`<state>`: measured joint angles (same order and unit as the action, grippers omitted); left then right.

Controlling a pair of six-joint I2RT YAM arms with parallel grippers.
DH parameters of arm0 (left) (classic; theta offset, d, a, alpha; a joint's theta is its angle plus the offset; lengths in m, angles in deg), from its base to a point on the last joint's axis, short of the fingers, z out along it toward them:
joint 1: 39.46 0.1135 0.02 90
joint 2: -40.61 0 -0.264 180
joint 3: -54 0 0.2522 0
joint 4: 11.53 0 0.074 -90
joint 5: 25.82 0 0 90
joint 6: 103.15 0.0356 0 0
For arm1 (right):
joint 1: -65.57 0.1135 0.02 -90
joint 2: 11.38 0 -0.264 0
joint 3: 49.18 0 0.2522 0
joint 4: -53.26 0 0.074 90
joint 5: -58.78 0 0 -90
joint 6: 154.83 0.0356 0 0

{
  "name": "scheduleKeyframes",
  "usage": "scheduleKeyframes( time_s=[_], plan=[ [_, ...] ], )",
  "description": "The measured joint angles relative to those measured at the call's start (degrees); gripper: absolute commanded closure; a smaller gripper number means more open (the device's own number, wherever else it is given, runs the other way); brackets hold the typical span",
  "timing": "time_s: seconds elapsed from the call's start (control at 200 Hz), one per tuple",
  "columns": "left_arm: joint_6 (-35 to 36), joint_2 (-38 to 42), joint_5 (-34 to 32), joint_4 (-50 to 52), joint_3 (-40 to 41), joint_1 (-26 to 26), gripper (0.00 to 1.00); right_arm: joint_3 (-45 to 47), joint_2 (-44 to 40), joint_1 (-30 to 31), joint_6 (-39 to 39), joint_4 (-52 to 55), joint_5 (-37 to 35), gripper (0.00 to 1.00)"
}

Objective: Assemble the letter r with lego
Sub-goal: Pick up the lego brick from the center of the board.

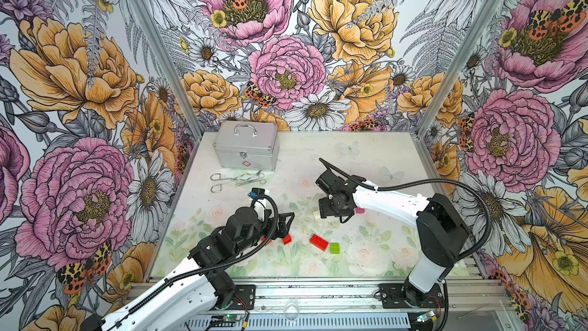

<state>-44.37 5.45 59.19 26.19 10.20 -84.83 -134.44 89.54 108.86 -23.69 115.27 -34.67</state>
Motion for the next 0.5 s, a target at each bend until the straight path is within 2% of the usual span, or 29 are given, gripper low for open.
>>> scheduleKeyframes(
  time_s=[0.26, 0.495],
  plan=[
    [-0.4, -1.1, -0.1, 0.3, 0.0, 0.0, 0.01, -4.6, 6.6, 0.2, -0.3, -1.0, 1.6, 0.22],
    [-0.4, -1.8, -0.6, 0.3, 0.0, 0.0, 0.01, -5.5, 7.7, 0.2, -1.7, -1.0, 3.1, 0.22]
  ],
)
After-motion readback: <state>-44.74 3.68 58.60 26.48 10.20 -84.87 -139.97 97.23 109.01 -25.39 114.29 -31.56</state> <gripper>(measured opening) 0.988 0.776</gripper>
